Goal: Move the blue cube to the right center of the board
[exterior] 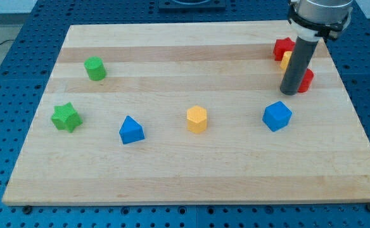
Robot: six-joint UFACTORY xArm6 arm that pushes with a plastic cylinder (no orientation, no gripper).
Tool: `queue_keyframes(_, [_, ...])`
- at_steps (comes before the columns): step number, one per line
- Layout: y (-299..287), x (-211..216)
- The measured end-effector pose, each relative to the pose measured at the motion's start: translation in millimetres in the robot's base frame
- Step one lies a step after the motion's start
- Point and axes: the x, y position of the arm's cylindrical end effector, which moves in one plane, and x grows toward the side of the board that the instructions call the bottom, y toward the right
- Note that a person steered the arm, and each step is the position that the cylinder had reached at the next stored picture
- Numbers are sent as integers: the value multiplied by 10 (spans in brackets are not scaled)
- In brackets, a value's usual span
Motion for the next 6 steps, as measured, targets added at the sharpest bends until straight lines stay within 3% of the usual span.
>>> queue_keyframes(3, [540,837])
queue_keyframes(4, [134,1148])
queue_keyframes(5, [-575,1184])
queue_keyframes(6, [-725,852])
